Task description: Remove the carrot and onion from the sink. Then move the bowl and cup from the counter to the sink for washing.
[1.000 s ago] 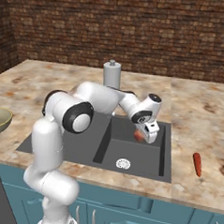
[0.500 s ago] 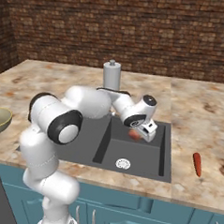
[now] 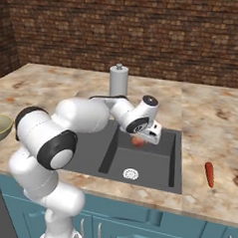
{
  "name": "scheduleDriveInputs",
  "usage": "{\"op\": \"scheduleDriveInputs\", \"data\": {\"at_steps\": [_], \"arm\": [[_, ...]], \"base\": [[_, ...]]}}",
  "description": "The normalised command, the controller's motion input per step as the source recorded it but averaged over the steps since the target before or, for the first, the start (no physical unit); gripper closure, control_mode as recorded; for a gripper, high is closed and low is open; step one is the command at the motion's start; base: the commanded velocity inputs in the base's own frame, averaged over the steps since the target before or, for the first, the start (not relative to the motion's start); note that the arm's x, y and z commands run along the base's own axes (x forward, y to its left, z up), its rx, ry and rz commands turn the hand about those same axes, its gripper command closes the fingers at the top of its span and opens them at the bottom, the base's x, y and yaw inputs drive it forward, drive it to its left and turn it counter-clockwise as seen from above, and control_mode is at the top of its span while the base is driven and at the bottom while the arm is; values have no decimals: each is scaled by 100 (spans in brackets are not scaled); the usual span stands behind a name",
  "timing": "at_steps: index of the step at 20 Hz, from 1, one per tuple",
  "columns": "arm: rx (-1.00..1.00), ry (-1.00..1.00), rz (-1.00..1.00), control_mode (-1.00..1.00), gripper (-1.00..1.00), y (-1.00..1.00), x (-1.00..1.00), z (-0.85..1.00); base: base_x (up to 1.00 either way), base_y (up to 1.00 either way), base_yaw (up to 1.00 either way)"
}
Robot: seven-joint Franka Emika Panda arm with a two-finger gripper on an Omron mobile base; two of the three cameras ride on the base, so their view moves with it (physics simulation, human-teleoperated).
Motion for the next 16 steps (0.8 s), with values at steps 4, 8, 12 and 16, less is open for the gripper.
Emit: {"op": "scheduleDriveInputs", "data": {"at_steps": [4, 8, 12, 16], "arm": [[-12, -6, 25, -100, 100, 27, -24, 24], [-16, -9, 17, -100, 100, 36, -15, 9], [-14, -5, 14, -100, 100, 36, -14, 6], [-6, -2, 11, -100, 100, 38, -25, -1]], "base": [[0, 0, 0], [0, 0, 0], [0, 0, 0], [0, 0, 0]]}}
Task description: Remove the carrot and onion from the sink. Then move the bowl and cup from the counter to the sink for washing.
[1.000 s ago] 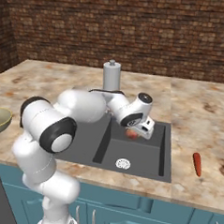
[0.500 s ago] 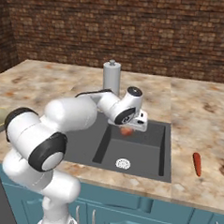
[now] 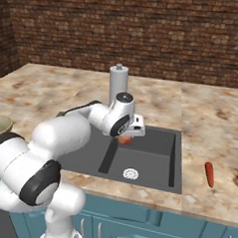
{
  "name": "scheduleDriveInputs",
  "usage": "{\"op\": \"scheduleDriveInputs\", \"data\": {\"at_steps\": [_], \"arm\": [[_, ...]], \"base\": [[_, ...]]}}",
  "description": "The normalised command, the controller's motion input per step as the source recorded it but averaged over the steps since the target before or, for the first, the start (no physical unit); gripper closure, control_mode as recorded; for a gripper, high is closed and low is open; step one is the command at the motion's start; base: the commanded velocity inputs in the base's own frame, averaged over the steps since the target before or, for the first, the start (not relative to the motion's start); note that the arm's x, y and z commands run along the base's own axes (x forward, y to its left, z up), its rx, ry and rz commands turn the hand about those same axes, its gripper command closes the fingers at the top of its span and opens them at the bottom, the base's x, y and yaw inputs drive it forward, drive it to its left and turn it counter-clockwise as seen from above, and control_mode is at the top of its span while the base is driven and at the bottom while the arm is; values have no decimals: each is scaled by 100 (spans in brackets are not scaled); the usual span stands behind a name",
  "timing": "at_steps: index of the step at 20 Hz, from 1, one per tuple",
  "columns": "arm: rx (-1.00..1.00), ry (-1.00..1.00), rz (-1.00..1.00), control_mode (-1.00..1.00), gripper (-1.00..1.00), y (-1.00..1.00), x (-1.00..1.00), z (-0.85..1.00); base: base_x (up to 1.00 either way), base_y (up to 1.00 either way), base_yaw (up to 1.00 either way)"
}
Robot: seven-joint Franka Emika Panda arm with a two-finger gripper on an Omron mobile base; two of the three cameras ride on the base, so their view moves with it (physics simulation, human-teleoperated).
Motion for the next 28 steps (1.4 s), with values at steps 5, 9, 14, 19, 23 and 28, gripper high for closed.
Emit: {"op": "scheduleDriveInputs", "data": {"at_steps": [5, 9, 14, 19, 23, 28], "arm": [[0, -1, 3, -100, 100, 43, -17, 2], [0, -3, 0, -100, 100, 44, -6, 1], [0, 0, 0, -100, 100, 48, 0, 1], [0, 0, -4, -100, 100, 52, -2, 0], [0, 0, -7, -100, 100, 57, -3, 0], [0, 0, -9, -100, 100, 59, -1, 0]], "base": [[0, 0, 0], [0, 0, 0], [0, 0, 0], [0, 0, 0], [0, 0, 0], [0, 0, 0]]}}
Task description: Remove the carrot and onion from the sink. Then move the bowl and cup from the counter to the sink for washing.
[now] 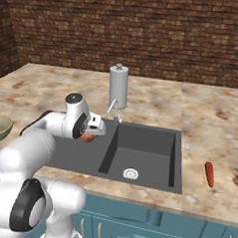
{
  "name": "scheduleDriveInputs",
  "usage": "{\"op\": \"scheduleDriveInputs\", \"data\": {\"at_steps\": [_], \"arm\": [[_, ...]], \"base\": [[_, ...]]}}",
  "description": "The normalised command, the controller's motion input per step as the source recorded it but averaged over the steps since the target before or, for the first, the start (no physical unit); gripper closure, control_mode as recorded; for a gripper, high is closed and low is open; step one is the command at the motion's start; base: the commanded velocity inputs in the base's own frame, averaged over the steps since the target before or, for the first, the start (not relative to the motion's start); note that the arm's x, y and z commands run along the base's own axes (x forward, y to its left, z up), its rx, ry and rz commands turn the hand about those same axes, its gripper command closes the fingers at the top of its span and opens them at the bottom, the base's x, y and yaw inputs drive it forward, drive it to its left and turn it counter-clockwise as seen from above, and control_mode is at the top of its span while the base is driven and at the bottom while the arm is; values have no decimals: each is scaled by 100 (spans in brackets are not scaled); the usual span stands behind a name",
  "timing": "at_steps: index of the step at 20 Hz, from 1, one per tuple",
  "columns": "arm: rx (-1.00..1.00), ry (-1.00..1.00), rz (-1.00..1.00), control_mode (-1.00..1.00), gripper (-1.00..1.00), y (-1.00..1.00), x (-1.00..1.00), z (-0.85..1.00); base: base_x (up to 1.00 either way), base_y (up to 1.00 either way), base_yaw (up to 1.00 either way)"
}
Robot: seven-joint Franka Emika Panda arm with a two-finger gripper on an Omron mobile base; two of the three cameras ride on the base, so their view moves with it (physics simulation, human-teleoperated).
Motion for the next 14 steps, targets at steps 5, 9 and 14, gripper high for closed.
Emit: {"op": "scheduleDriveInputs", "data": {"at_steps": [5, 9, 14], "arm": [[0, 0, -10, -100, 100, 58, 0, 0], [0, 0, -10, -100, 100, 58, 0, -1], [0, 0, -2, -100, 100, 53, 1, 0]], "base": [[0, 0, 0], [0, 0, 0], [0, 0, 0]]}}
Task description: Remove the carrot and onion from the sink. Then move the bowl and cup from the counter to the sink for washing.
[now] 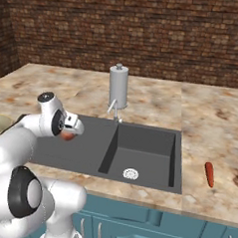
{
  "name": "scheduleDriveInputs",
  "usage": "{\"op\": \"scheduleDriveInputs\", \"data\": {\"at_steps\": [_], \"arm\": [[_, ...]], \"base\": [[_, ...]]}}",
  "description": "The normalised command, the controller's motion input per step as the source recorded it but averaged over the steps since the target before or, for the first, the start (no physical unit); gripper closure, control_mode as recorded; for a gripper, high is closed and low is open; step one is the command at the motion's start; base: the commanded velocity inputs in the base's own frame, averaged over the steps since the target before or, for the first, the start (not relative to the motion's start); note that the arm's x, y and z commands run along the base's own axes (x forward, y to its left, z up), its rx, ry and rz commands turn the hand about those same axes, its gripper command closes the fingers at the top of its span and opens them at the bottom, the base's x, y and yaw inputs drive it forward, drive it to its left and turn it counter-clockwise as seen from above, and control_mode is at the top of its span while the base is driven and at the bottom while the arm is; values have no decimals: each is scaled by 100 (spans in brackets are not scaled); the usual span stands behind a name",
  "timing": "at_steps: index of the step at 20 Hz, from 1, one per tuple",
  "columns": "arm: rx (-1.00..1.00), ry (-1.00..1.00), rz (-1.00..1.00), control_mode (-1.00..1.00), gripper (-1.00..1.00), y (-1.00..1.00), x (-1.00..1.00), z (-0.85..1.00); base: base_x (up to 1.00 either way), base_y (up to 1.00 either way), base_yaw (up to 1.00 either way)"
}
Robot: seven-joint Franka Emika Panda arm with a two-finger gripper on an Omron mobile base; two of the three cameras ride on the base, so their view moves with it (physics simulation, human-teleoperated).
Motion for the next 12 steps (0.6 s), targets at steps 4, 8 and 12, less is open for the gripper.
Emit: {"op": "scheduleDriveInputs", "data": {"at_steps": [4, 8, 12], "arm": [[0, 0, 0, -100, 100, 48, 2, 0], [4, 0, 0, -100, 100, 46, 1, 0], [9, 0, 0, -100, 100, 42, 3, 0]], "base": [[0, 0, 0], [0, 0, 0], [0, 0, 0]]}}
